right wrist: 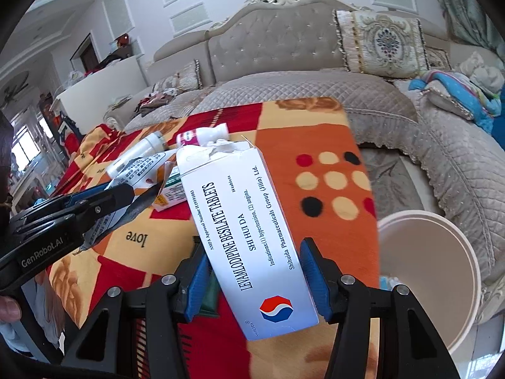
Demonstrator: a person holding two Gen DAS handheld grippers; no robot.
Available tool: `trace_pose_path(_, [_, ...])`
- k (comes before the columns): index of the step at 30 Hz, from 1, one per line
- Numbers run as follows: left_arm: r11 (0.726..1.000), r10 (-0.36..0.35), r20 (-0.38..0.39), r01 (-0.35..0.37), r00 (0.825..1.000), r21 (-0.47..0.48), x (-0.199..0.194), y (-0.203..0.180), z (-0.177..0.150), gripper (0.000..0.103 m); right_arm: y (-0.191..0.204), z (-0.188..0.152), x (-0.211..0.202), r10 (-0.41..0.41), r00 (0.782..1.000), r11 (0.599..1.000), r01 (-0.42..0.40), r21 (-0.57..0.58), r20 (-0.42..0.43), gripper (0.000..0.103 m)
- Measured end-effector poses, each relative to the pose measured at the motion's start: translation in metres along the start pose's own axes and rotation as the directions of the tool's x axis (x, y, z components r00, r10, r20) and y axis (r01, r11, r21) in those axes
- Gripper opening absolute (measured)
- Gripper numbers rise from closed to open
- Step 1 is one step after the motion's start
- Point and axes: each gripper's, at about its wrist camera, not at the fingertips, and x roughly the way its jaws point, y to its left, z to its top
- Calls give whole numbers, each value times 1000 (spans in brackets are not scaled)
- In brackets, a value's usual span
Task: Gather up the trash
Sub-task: 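Carry both items over the white bucket and open both tools to drop them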
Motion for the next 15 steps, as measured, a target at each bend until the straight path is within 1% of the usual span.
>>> trace_pose_path(15, [994, -81, -38, 84, 996, 76, 15, -64, -1, 26, -60, -16, -29, -81, 997, 993, 80, 91, 12, 54])
